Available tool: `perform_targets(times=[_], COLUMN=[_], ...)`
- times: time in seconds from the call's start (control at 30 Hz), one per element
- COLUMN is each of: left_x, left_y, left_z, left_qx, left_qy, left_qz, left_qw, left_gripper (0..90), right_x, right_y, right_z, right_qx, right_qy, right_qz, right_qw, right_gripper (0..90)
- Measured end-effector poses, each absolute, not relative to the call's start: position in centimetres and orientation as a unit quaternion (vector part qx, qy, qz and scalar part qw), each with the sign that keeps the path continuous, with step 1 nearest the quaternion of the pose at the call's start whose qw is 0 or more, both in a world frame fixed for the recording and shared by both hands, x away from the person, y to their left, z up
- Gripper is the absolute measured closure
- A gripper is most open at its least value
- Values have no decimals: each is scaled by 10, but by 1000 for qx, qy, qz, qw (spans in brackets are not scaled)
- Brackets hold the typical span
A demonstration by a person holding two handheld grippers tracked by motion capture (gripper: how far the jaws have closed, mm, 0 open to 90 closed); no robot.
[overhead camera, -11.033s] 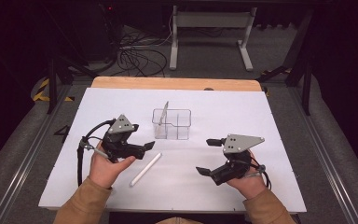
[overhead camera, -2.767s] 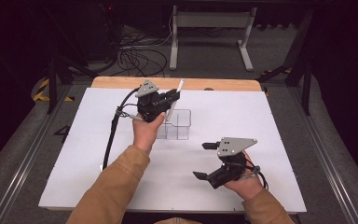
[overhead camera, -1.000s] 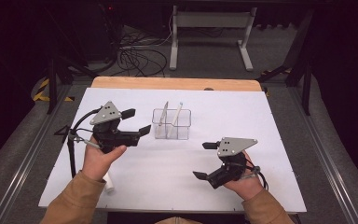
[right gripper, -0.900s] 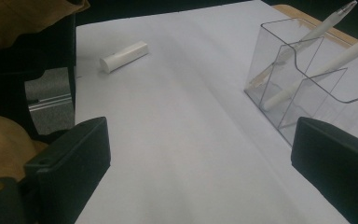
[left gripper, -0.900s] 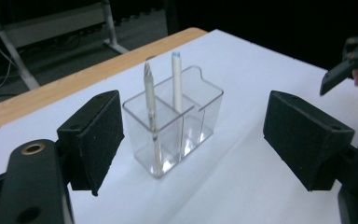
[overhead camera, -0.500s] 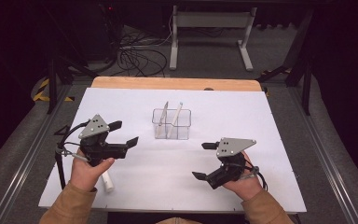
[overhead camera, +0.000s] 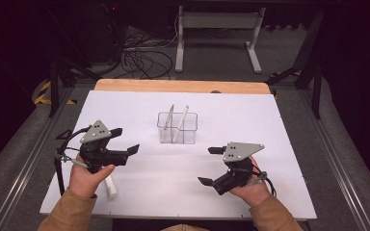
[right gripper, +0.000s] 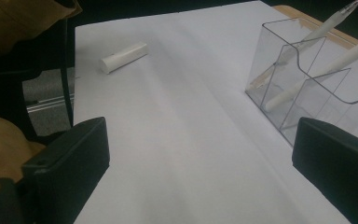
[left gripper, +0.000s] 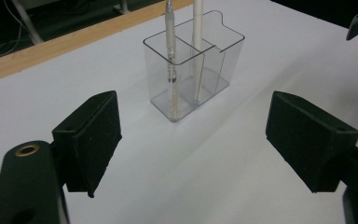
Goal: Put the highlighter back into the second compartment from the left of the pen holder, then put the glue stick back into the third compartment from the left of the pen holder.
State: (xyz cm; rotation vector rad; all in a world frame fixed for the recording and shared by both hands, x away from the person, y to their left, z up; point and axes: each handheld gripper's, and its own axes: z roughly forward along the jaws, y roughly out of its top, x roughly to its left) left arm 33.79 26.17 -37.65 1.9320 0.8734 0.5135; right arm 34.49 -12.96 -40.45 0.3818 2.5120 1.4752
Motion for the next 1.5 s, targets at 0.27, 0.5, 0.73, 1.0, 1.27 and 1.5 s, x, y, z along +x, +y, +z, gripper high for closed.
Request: perform_targets(times=[0.27, 0.5, 0.73, 1.0, 1.27, 1.5], left_x=[336, 334, 330, 328, 327, 327], left_y=[271, 279, 283, 290, 292, 293], left_z=[-377, -377, -379, -381, -381, -380], left_qx=[789, 798, 809, 808, 804, 801], left_qy=[360, 365, 363, 367, 369, 369], left_qz=[199, 192, 186, 179, 179, 181], left_qw=[455, 439, 423, 424, 430, 436], left_gripper=[208, 232, 249, 264, 269, 266], right_x=[345, 345, 345, 346, 345, 343], right_y=[-128, -127, -127, -126, -123, -117], right_z=[-406, -407, -406, -407, -408, -409], right_qx=[129, 129, 128, 127, 126, 125], right_qy=[851, 851, 850, 851, 851, 850], right_qz=[499, 500, 502, 501, 501, 504], right_qw=[100, 97, 96, 95, 95, 89], right_gripper=[44, 44, 43, 43, 43, 43])
